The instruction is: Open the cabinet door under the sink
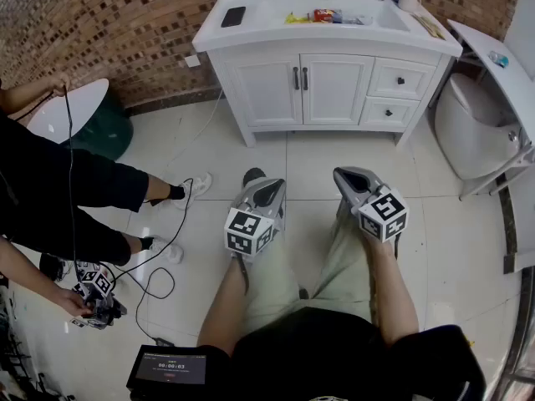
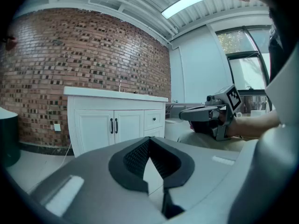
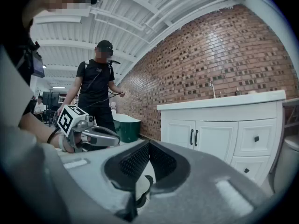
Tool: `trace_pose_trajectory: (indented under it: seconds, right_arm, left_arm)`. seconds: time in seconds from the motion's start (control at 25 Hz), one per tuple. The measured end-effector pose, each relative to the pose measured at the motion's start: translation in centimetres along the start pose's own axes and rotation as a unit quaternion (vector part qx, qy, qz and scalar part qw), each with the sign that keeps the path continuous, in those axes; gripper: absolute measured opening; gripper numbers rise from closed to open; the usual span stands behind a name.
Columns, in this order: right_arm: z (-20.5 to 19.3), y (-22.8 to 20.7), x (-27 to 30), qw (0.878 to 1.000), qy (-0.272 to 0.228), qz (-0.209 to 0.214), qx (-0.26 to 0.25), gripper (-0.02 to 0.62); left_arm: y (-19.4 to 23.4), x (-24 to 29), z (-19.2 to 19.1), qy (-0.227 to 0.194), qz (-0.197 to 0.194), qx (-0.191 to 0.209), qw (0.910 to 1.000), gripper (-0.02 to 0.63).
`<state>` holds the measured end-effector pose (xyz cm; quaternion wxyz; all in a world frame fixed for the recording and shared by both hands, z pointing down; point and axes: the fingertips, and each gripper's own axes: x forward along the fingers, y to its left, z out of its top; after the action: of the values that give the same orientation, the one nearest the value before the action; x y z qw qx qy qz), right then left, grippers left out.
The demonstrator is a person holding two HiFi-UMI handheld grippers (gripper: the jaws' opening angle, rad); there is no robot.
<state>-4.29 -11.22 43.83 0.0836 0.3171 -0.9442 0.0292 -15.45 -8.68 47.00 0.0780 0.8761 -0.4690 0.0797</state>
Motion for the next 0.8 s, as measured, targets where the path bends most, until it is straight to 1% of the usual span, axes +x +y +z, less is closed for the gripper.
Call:
trace_pose_trajectory:
  seconds: [0.12, 0.24, 0.36, 0.48, 0.6, 0.68, 0.8]
  right_arm:
    - [0.5, -1.2, 2.4, 1.000, 0.018, 0.002, -0.010, -0.008]
    - [0.4, -2.6, 5.1, 1.000, 0.026, 0.008, -0.014, -0.008]
    - [0.4, -4.3, 7.7, 1.000, 0.021, 0.017, -0.002, -0.008]
    - [0.9, -6.3, 9.9, 1.000, 0.013, 0.022, 0.014, -0.008]
    - [1.9, -8.8, 12.0, 1.000, -0.002, 0.014, 0.018, -0.008]
    - [2.5, -10.8, 14.0, 1.000, -0.008, 0.003, -0.001, -0.008]
    - [2.1, -14.2, 17.5, 0.999, 0.008, -0.023, -0.031, -0.008]
  left_arm:
    - [2.1, 0.9, 1.3, -0.002, 0.012, 0.005, 0.9999, 0.017]
    - [4.6, 2.0, 2.5, -0.024, 0.016, -0.009, 0.9995, 0.017]
    - [6.6, 3.5, 3.1, -0.039, 0.017, -0.021, 0.9988, 0.017]
    - [7.9, 5.5, 3.5, -0.033, 0.023, -0.013, 0.9991, 0.017]
    - [9.4, 7.2, 3.8, -0.027, 0.030, -0.008, 0.9992, 0.017]
    - [10.7, 8.0, 4.2, -0.031, 0.033, -0.014, 0.9989, 0.017]
    - [12.8, 9.0, 4.6, -0.037, 0.039, -0.020, 0.9984, 0.017]
